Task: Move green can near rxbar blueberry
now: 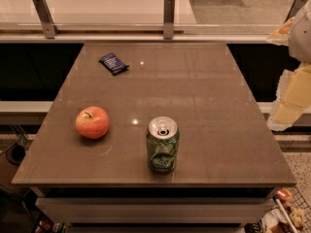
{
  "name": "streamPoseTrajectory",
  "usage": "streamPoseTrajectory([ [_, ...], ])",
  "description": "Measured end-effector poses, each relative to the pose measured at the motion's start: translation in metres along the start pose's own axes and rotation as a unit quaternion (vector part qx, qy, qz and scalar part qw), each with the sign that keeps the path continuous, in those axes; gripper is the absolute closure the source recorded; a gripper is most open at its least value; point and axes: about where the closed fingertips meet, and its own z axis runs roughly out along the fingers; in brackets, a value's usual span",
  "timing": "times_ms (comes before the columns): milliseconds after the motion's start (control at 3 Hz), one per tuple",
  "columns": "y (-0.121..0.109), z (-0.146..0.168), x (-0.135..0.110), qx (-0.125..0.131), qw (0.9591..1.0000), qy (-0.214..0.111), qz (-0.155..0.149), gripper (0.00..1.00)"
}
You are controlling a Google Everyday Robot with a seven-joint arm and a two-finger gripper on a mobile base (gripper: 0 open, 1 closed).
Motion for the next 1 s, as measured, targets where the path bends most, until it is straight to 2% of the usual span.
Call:
streamPoseTrajectory([
  [333, 0.0, 0.0, 0.0, 0.0, 1.0, 0.0, 0.0, 0.0],
  [667, 0.001, 0.0, -0.002, 0.0, 0.9998, -0.022, -0.001, 0.0],
  [1000, 0.011, 0.013, -0.007, -0.003, 0.9976, -0.069, -0.004, 0.0],
])
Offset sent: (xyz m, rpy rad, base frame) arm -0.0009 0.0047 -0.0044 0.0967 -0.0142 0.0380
